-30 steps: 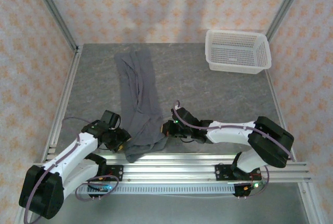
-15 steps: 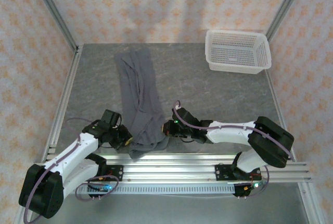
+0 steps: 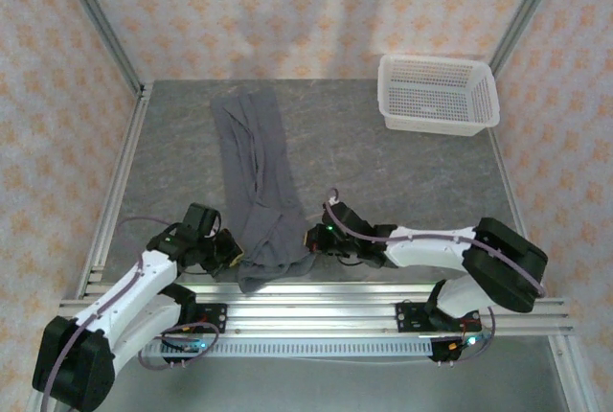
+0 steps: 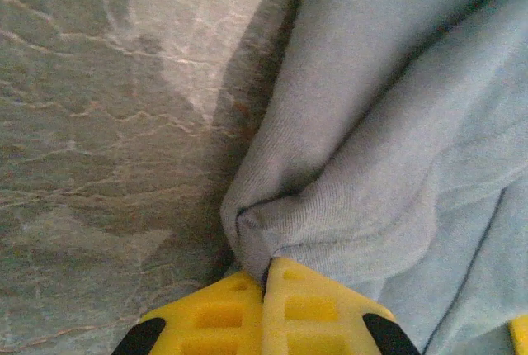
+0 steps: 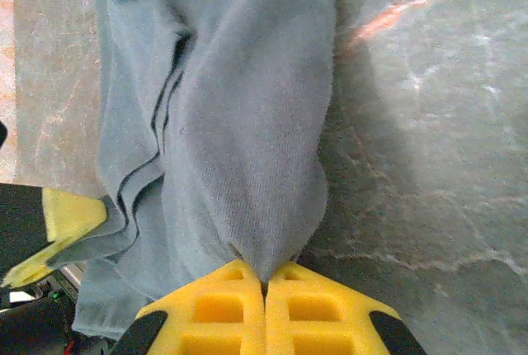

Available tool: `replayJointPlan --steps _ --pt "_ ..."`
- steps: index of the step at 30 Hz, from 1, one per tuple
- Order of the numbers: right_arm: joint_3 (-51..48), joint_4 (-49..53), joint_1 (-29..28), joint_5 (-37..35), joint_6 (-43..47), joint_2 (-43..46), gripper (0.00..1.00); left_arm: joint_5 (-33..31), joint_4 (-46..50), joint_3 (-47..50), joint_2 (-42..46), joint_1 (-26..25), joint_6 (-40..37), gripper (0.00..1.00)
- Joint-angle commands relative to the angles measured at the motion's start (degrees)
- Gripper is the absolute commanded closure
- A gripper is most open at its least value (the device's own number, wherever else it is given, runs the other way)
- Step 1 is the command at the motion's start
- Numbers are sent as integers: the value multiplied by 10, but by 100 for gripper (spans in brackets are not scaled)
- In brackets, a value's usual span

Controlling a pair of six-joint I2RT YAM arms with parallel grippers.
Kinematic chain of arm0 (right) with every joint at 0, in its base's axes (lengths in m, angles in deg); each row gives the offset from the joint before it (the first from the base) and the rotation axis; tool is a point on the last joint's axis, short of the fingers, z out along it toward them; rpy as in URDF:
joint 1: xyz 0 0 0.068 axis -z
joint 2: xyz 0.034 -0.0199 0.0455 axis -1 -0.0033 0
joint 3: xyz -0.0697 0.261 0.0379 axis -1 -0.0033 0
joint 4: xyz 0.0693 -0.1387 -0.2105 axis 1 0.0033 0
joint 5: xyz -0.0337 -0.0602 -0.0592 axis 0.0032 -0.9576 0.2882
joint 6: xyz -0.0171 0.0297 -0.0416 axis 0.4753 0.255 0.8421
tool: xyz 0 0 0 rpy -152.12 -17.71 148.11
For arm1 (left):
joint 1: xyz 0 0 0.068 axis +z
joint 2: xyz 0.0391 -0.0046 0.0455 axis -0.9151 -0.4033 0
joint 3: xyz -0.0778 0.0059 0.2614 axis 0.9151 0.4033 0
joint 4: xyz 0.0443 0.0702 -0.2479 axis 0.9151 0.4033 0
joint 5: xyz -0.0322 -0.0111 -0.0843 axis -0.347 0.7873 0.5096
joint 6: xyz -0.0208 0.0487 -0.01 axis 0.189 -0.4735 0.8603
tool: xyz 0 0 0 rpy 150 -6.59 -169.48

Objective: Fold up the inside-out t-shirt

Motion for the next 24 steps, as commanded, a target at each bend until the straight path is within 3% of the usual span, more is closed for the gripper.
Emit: replayJointPlan --steps 1,4,9,14,24 --pt "-14 33 -5 -9 -11 50 100 20 5 -10 33 -4 -29 100" --pt "13 85 -7 -15 5 94 100 18 14 -32 63 -5 -36 100" --pt "125 165 22 -62 67 100 100 -68 41 -148 48 -4 -73 100" --pt "269 178 86 -80 130 13 100 -128 -16 -265 -76 14 -121 100" --pt "560 166 186 -25 202 -230 100 -178 -187 -395 -272 131 -112 100"
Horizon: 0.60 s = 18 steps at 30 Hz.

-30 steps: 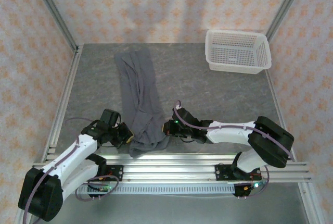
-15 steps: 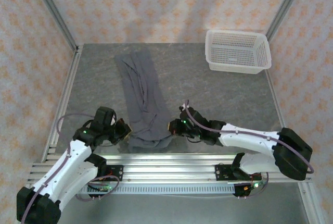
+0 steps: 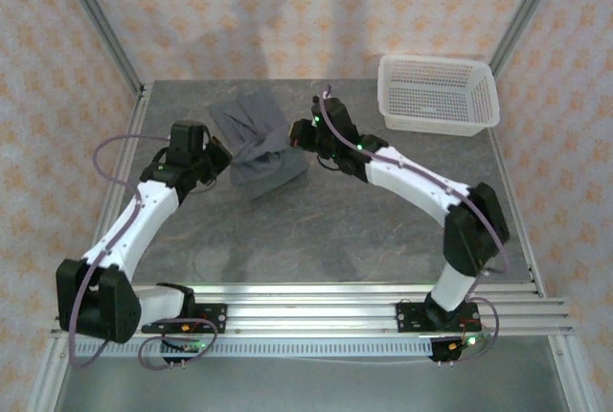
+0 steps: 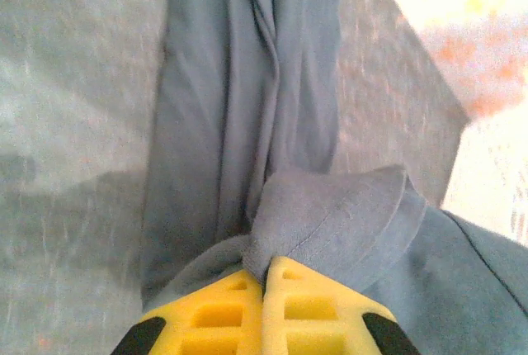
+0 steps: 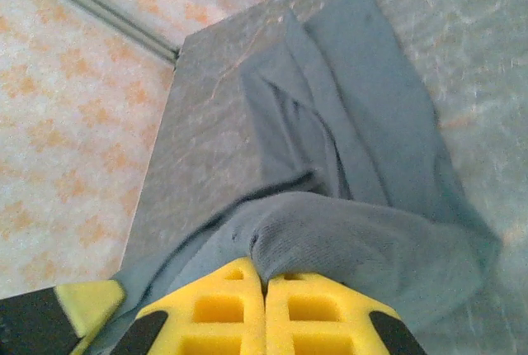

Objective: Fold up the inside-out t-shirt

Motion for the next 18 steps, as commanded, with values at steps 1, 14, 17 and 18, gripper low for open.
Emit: replayJointPlan --steps 1,14,17,18 --pt "77 5 21 21 35 -50 100 -41 -73 -54 -36 30 -11 100" --pt "390 59 60 89 43 -310 100 -2 -80 -225 -289 95 -25 100" --pt "483 91 62 83 48 -376 100 -13 -62 -271 -338 105 -37 100" --pt "517 104 64 78 51 -399 100 -10 -61 -286 -352 111 -35 100"
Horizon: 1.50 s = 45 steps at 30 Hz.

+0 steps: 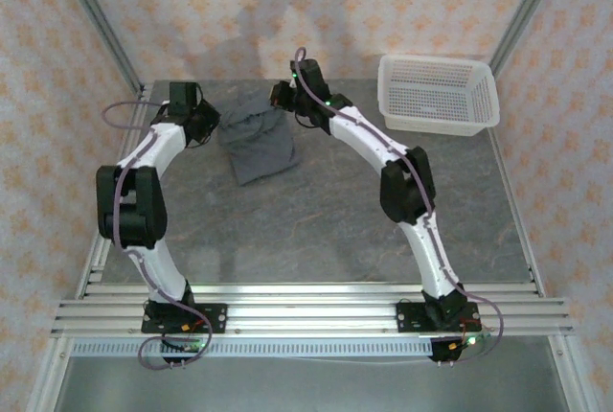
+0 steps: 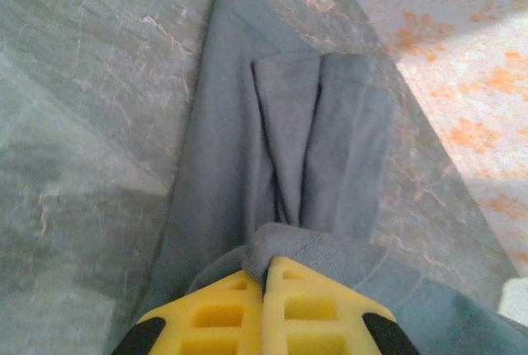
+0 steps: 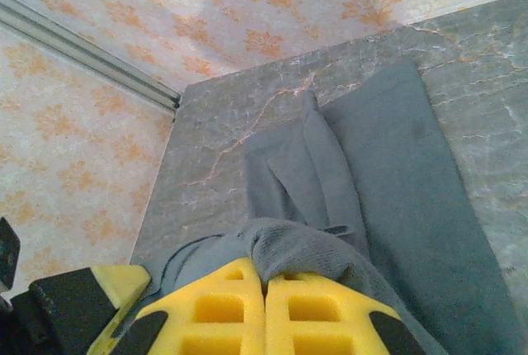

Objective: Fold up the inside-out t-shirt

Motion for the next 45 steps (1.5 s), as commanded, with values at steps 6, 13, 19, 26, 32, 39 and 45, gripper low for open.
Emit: replayJointPlan --steps 6,13,19,26,32,39,45 --pt "232 51 24 21 -13 -156 95 -19 82 -189 -122 30 -49 100" --pt "280 89 39 64 25 -157 44 12 125 -284 -173 32 -91 59" --pt "166 145 41 83 75 -48 42 25 96 -212 -69 34 -114 50" --pt "-158 -23 29 107 52 82 42 61 10 57 129 21 -87 50" --pt "-190 -37 20 113 49 54 42 64 -24 198 167 5 -95 51" --pt "-121 8 12 130 56 -17 42 99 -85 200 68 4 -84 51" --pt "-92 22 6 141 51 -53 48 102 -110 170 9 1 -68 53"
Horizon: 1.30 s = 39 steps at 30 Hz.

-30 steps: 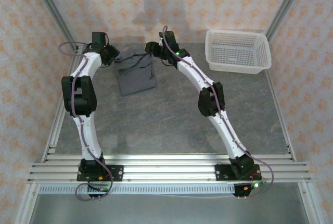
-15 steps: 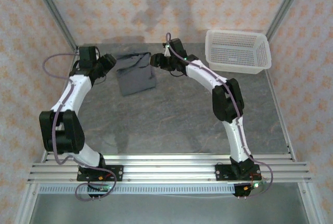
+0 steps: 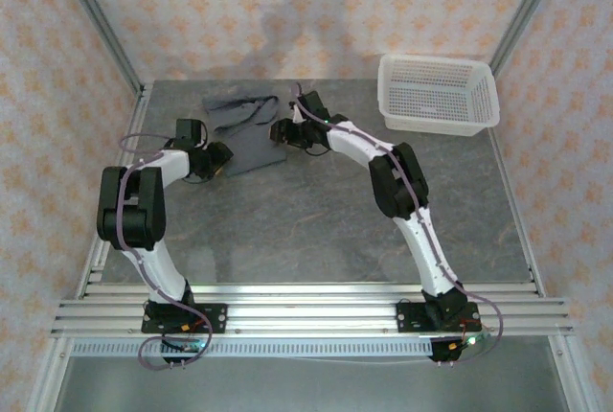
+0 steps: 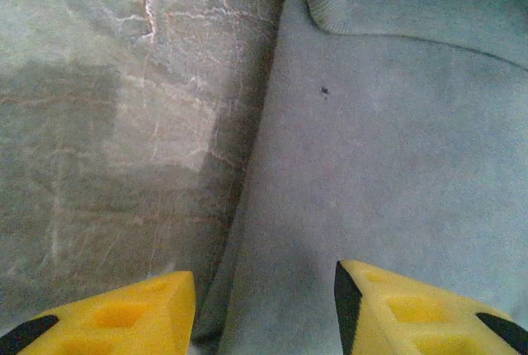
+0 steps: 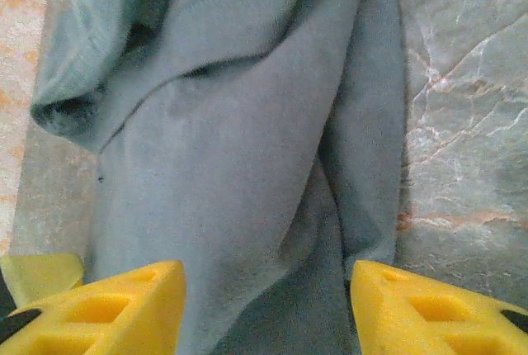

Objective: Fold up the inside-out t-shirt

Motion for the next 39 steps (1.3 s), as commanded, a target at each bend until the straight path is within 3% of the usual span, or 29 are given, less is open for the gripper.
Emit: replayJointPlan --steps 1,7,10,11,13,18,23,27,29,31,35,39 --pt "32 13 -9 16 0 -17 50 9 -35 -31 -16 -3 15 54" --pt "17 19 -20 14 -5 -22 61 16 -28 -19 -42 -4 29 69" --pt "-24 -7 -21 12 -20 -1 86 21 -33 7 -38 -5 38 95" --pt "-50 -23 -21 11 -26 16 93 23 -36 20 -31 -5 44 100" --pt "-124 -65 -22 3 -33 64 100 32 -49 56 -10 -6 59 100" --pt "-367 -166 -28 -25 -61 224 100 35 -23 166 107 -36 52 100" --pt "-574 -199 -60 -70 -86 370 100 1 36 287 262 -110 55 99" --pt "-700 -225 -103 -105 -132 458 100 -20 75 358 400 -146 89 74" --pt "-729 -216 -123 -111 -143 484 80 -35 121 360 467 -156 85 57" --pt "-734 -199 -128 -115 -148 506 64 -44 170 342 510 -159 70 51" --pt "-703 -161 -121 -165 -148 546 58 -68 209 289 522 -160 49 51" --pt "-645 -138 -71 -195 -147 529 59 -60 154 255 449 -158 51 52"
